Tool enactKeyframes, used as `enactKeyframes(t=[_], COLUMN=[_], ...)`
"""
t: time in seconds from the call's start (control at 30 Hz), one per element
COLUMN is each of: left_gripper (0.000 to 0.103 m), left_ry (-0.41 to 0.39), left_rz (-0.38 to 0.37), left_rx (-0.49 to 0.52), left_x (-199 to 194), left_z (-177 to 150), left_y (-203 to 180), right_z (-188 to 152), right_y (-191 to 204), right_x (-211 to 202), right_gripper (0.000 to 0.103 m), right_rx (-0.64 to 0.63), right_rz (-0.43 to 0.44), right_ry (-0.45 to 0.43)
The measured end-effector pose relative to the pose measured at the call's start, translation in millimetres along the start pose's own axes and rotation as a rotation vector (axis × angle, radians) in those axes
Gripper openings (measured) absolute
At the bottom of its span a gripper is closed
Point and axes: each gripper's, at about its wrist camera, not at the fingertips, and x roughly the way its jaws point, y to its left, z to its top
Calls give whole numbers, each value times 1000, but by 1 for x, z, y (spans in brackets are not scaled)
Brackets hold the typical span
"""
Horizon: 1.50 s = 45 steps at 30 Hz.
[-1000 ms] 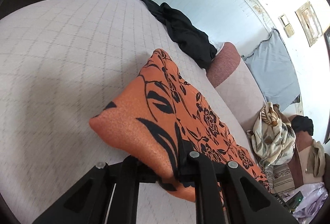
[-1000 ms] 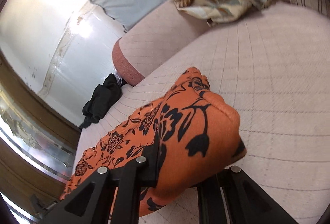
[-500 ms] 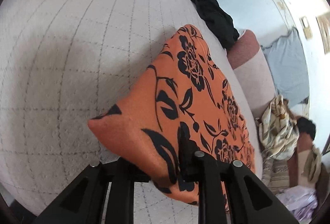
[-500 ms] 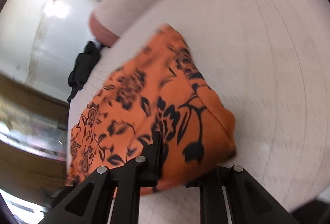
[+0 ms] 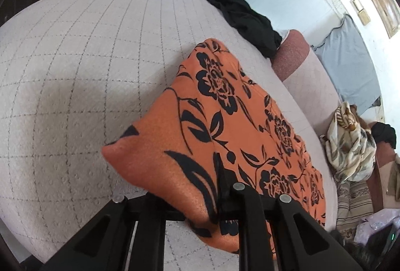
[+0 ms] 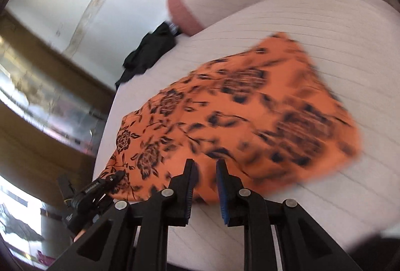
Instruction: Fold small clothes
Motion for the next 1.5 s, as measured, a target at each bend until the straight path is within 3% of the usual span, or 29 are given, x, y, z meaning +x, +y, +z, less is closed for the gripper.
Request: enactKeyframes(t=[0.07, 0.2, 0.27, 0.33, 0.43, 0.6, 0.7, 0.77, 0.87, 0.9, 0.93, 1.0, 1.17, 1.23, 1.37, 1.47, 1.5], left_gripper=[27, 27, 17, 15, 14, 13, 13, 13, 13, 13, 13, 13, 13, 13, 13, 13, 13], left_ry=[2, -22, -48, -81, -137, -211, -224, -215, -203, -200, -197, -180, -91, -109, -125, -151, -154], left_rz=[4, 8, 26, 31, 40, -3, -20, -35, -58, -61, -63, -69, -72, -49, -9, 31, 38], left_rx=[-33, -20, 23, 57, 176, 399, 530, 611, 709, 752, 790, 853, 929, 984, 1074, 1152, 1167], left_x=[4, 7, 6, 2, -9, -26, -29, -27, -21, -19, -17, -11, 5, 6, 12, 15, 16], left_z=[2, 2, 0, -1, -4, -20, -36, -50, -71, -79, -86, -99, -119, -125, -137, -148, -151], left_y=[4, 0, -6, -14, -35, -80, -110, -129, -152, -159, -163, -169, -169, -173, -179, -184, -186], right_z=[14, 31, 30, 24, 25, 33, 40, 44, 52, 56, 61, 73, 108, 118, 131, 136, 138], right_y=[12, 17, 11, -1, -18, -24, -20, -21, -28, -30, -35, -45, -46, -45, -55, -55, -48], right_x=[32, 83, 104, 124, 124, 120, 111, 105, 101, 100, 99, 97, 112, 125, 148, 154, 155], right_gripper=[19, 17, 18, 6, 5, 10, 12, 13, 33, 65, 89, 89, 89, 89, 89, 81, 72], right_rx=[-16, 16, 21, 25, 102, 154, 133, 156, 228, 251, 284, 348, 297, 265, 244, 241, 204], right_rz=[4, 48, 57, 57, 152, 204, 213, 278, 397, 413, 435, 505, 550, 529, 389, 390, 395], right_ry=[23, 75, 135, 173, 187, 243, 266, 265, 260, 249, 225, 166, 178, 216, 249, 234, 237])
